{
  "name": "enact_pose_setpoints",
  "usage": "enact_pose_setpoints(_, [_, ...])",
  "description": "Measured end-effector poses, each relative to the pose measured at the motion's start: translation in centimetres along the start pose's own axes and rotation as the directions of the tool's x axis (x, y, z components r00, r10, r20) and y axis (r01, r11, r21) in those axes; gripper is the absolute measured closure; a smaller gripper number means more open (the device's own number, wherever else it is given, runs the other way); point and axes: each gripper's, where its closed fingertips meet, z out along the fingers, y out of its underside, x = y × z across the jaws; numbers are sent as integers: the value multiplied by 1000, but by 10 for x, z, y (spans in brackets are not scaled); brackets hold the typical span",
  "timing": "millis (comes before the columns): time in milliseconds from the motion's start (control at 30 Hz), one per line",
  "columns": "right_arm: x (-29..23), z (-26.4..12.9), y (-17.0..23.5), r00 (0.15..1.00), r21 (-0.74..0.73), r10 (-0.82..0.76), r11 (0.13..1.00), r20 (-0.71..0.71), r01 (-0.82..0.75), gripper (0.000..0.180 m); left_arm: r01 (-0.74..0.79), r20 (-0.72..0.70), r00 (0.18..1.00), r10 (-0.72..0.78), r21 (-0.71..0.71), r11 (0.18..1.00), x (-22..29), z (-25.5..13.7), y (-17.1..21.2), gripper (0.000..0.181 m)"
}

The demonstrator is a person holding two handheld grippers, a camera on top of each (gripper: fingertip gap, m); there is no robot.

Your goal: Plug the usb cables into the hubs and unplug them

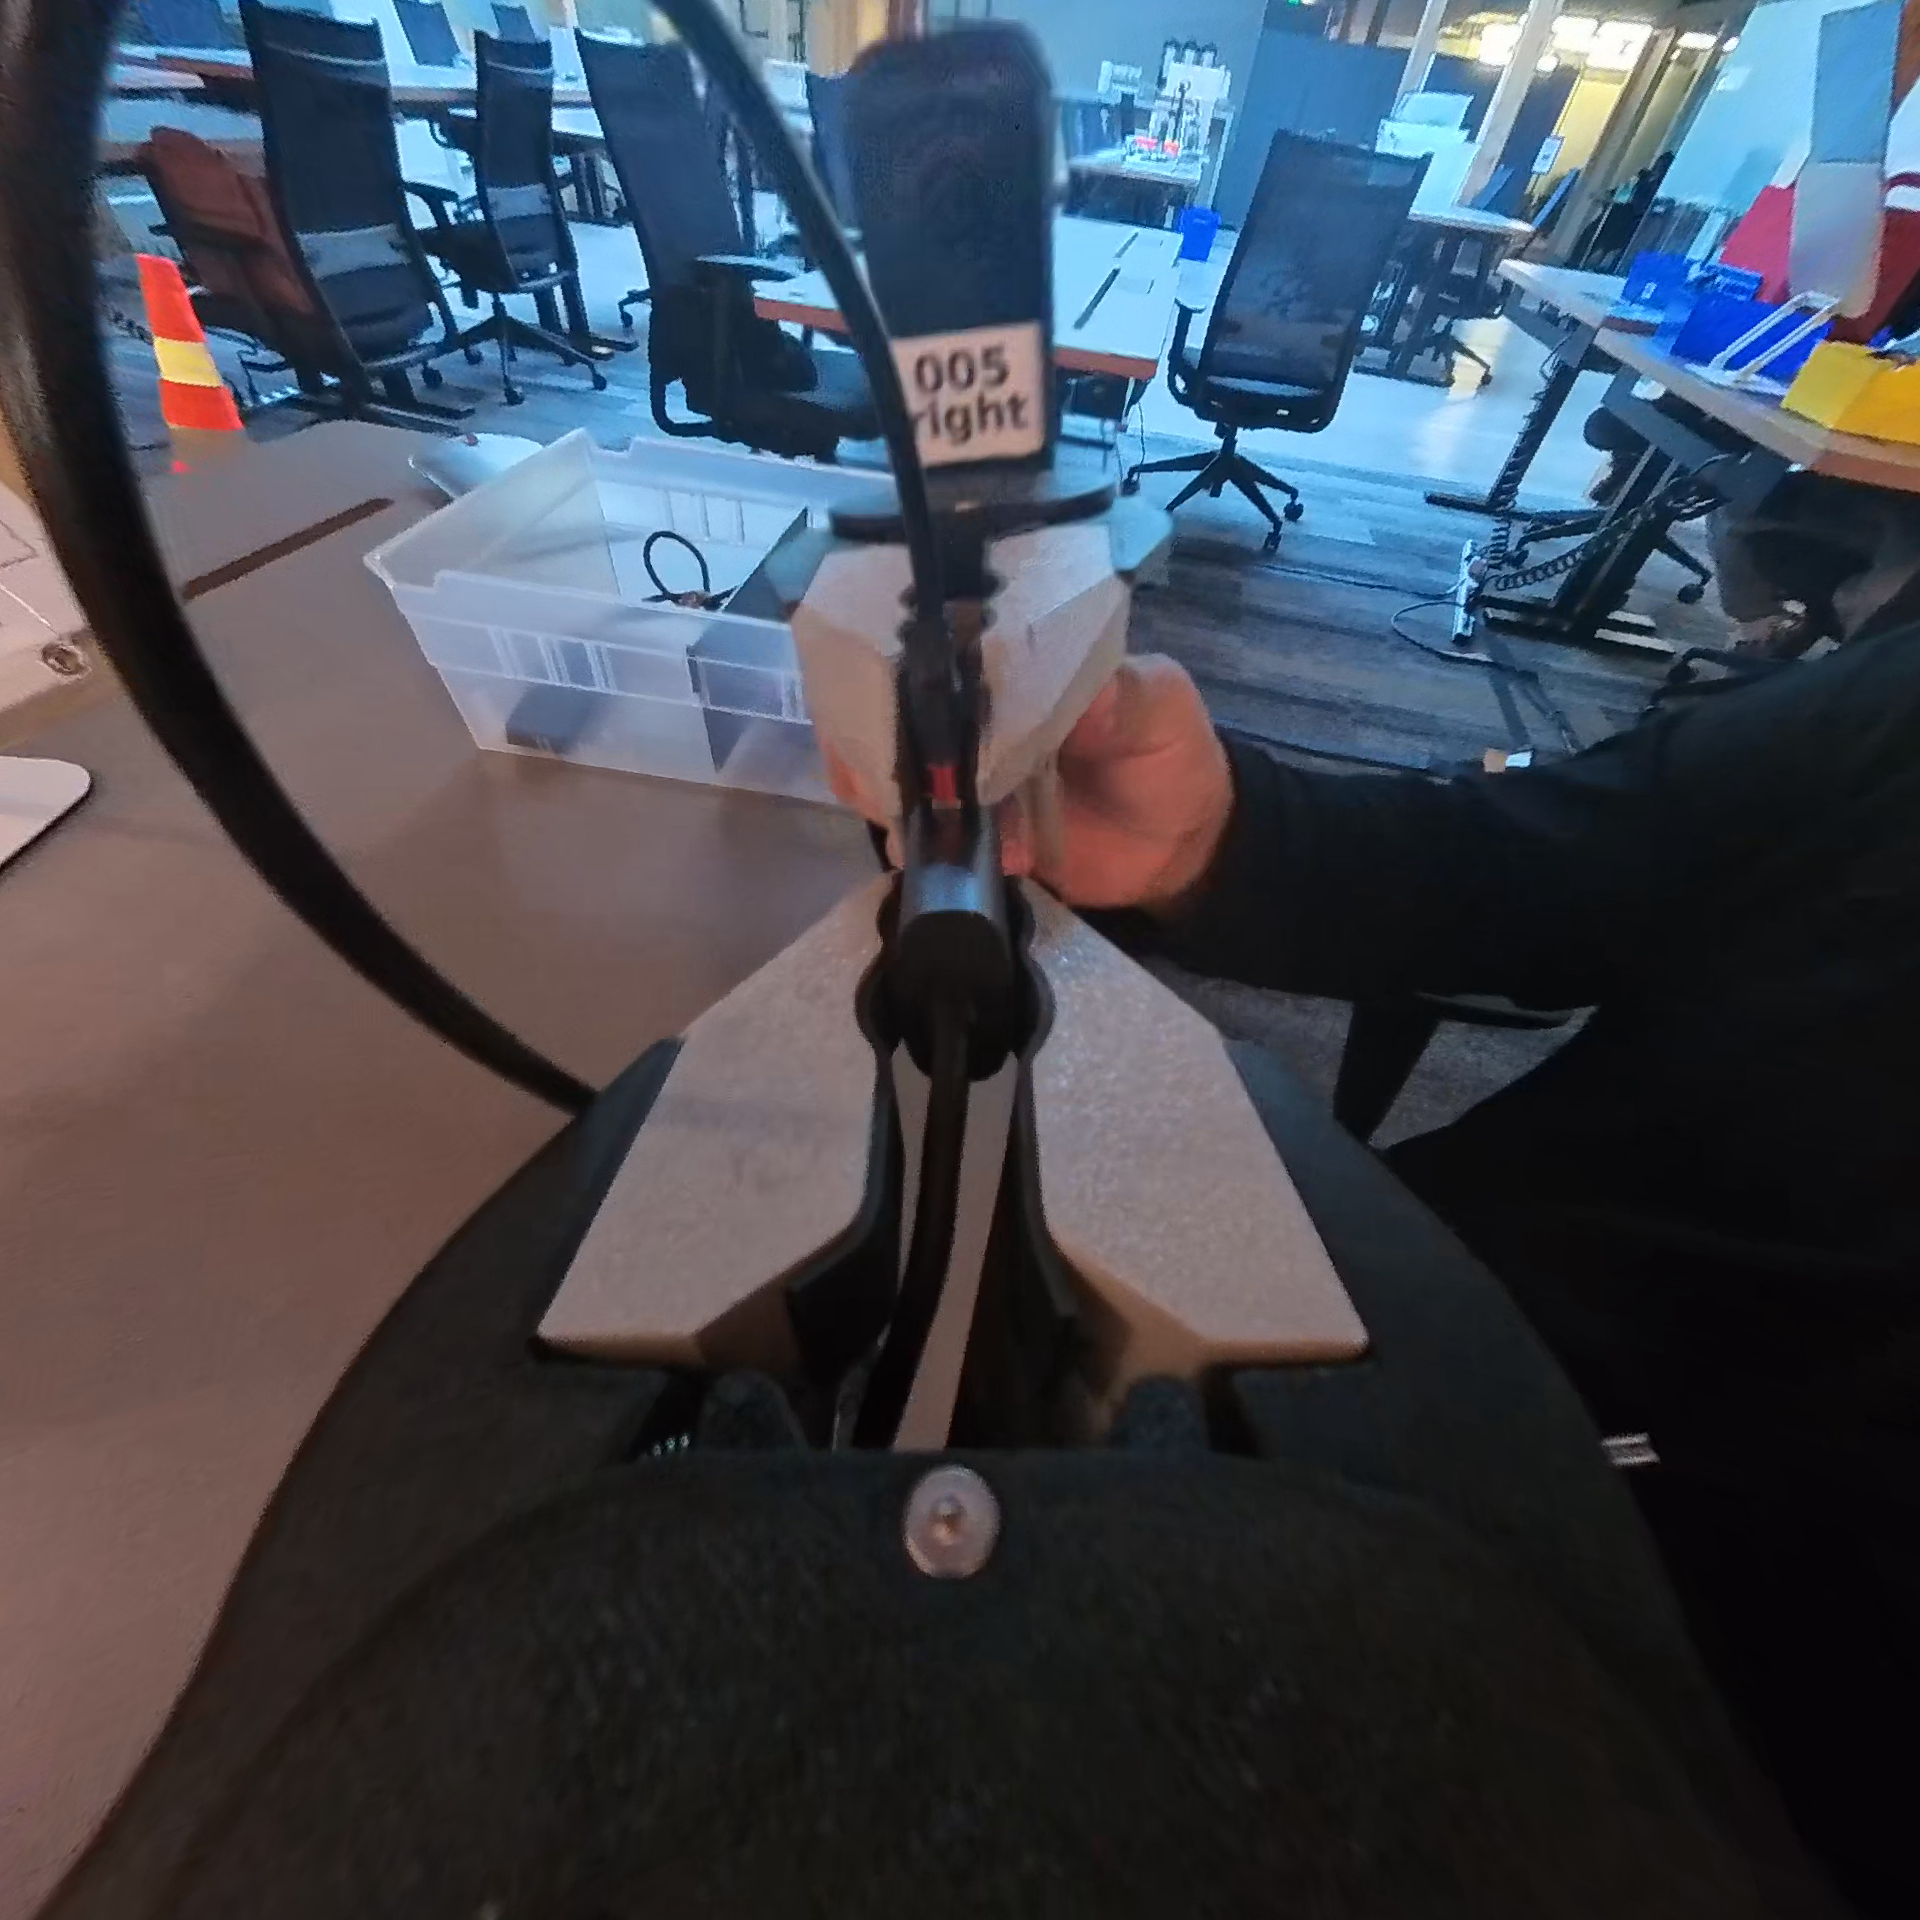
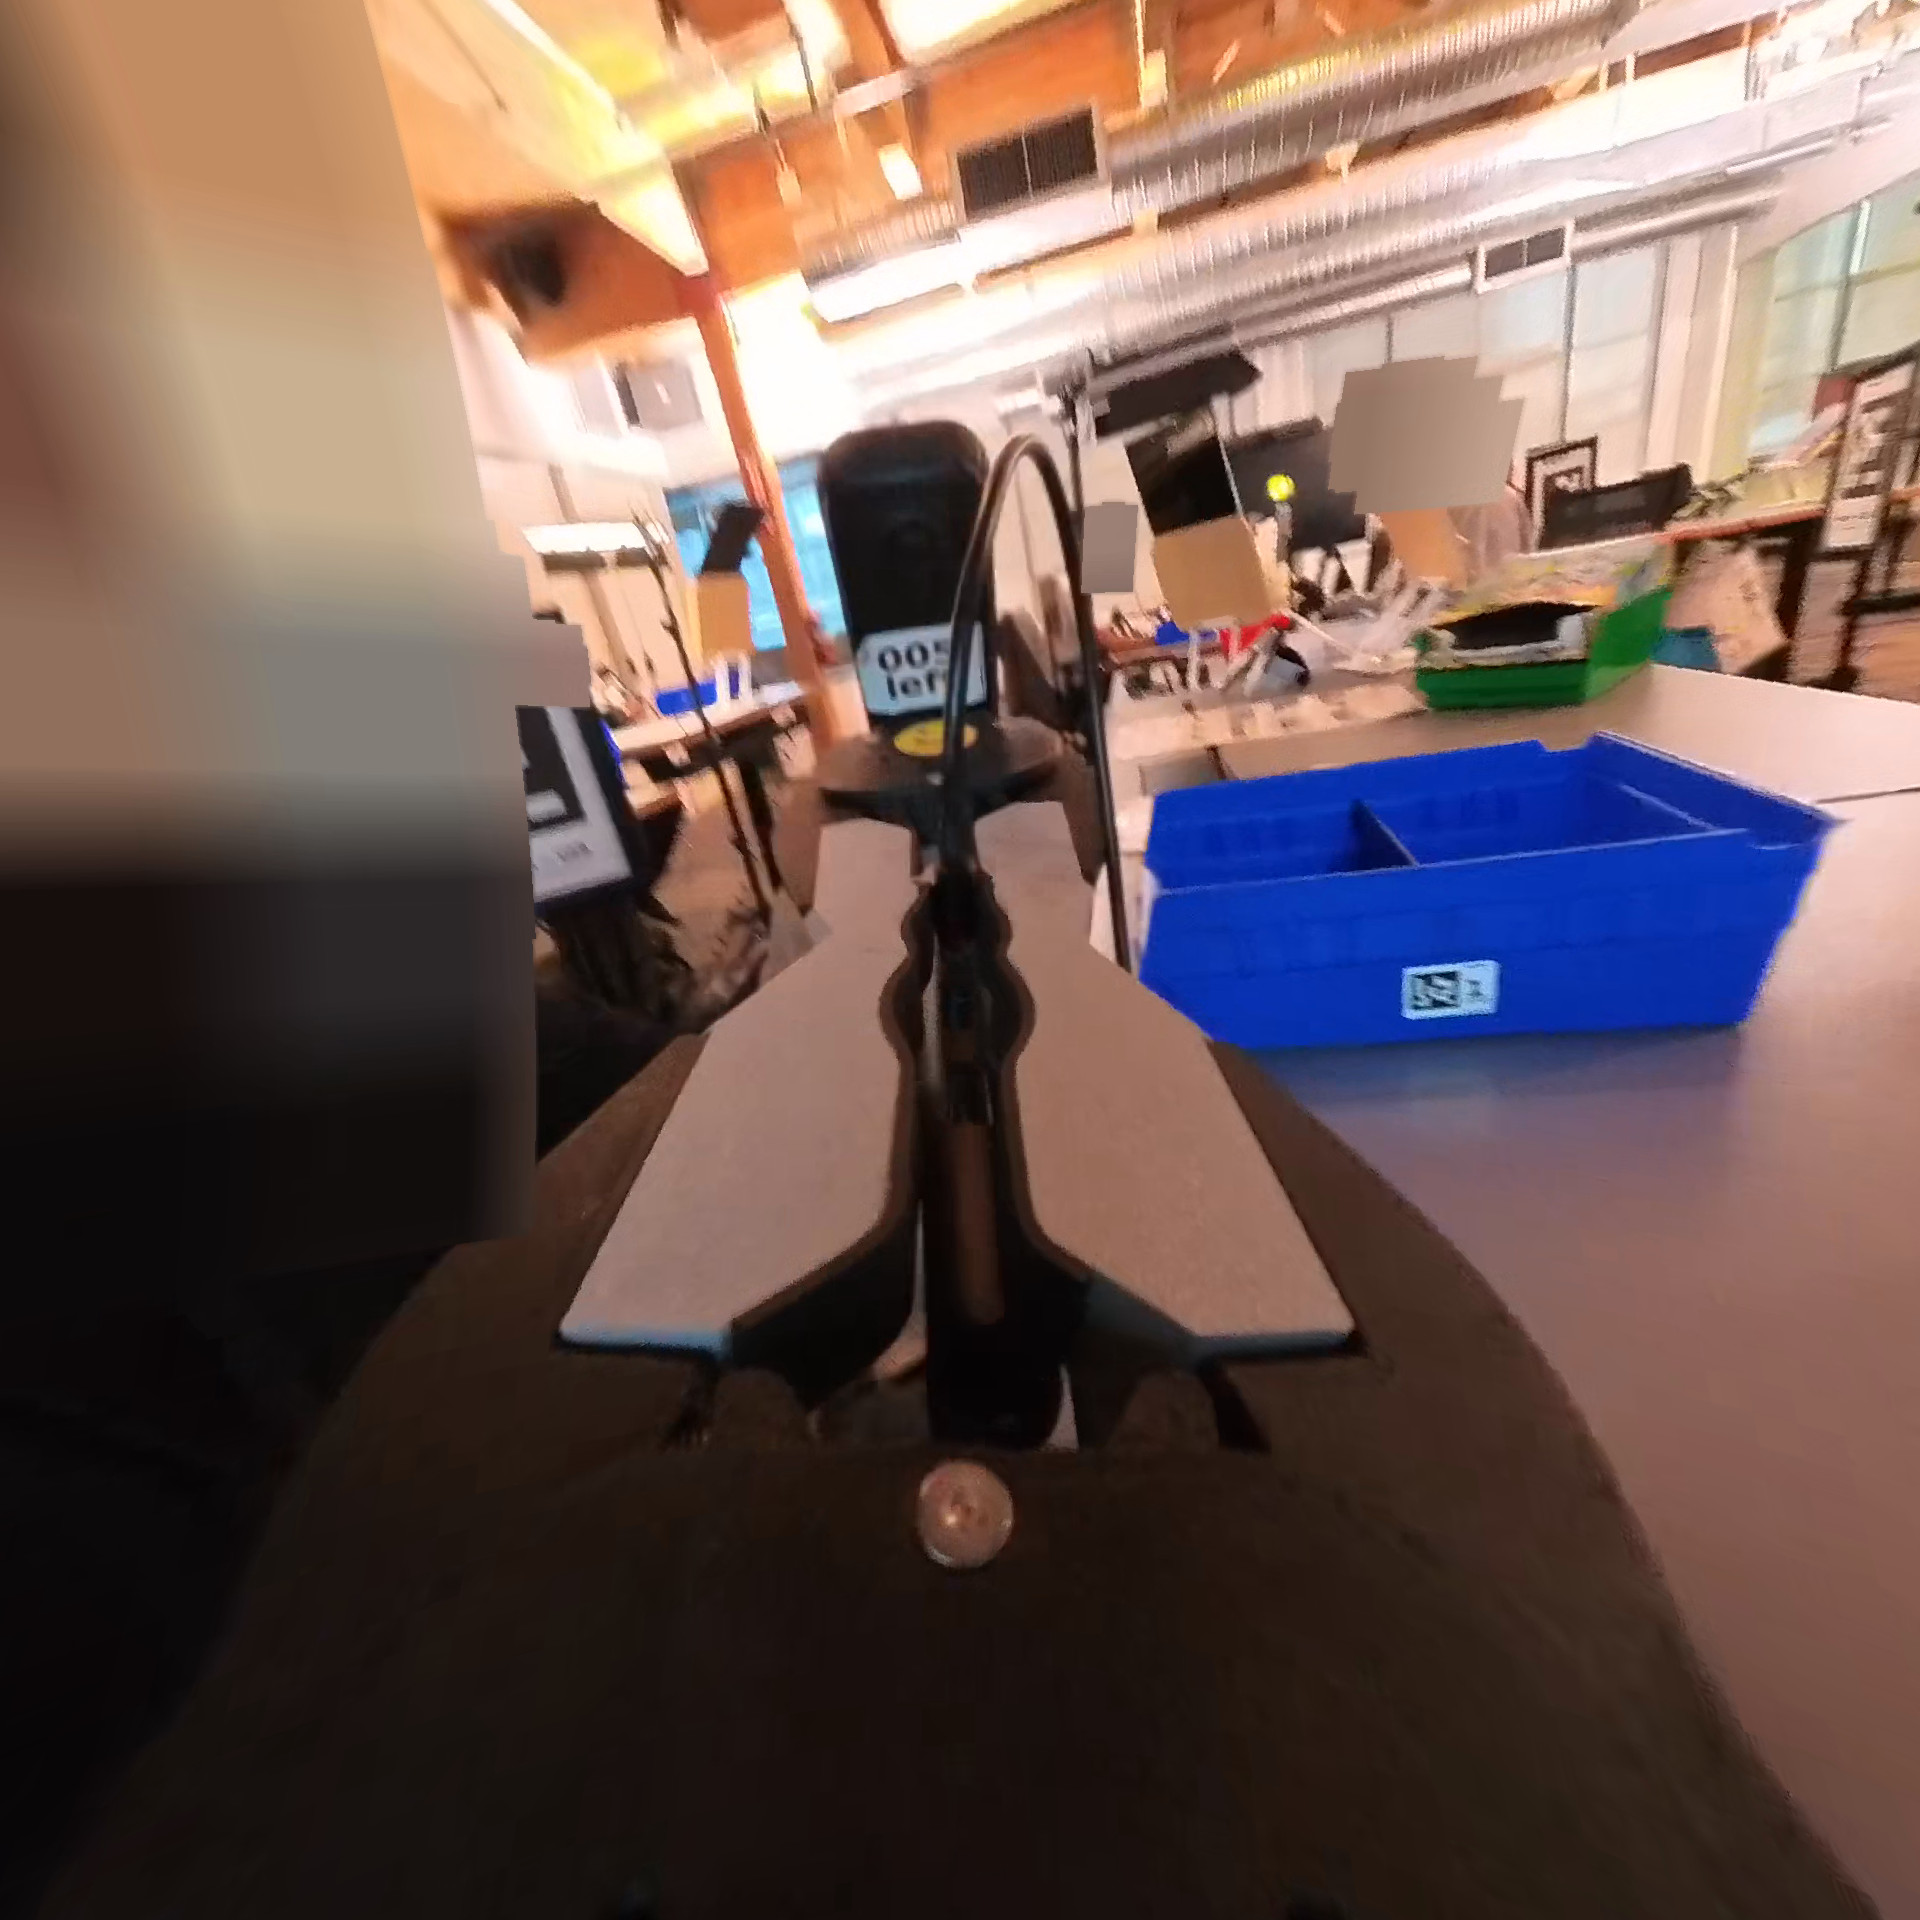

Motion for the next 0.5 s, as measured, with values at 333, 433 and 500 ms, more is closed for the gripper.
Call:
enact_pose_setpoints(333, [-2,-8,7,989,-161,-144,977,-29,138,174,-38,27,999,39,-33,999,1,3,3,167])
enact_pose_setpoints(433, [-1,-8,10,989,-184,-148,973,-27,141,174,-34,24,999,35,-43,999,0,5,6,167])
enact_pose_setpoints(500, [-1,-9,13,986,-197,-164,968,-24,156,175,-34,21,999,35,-53,998,0,7,9,167])
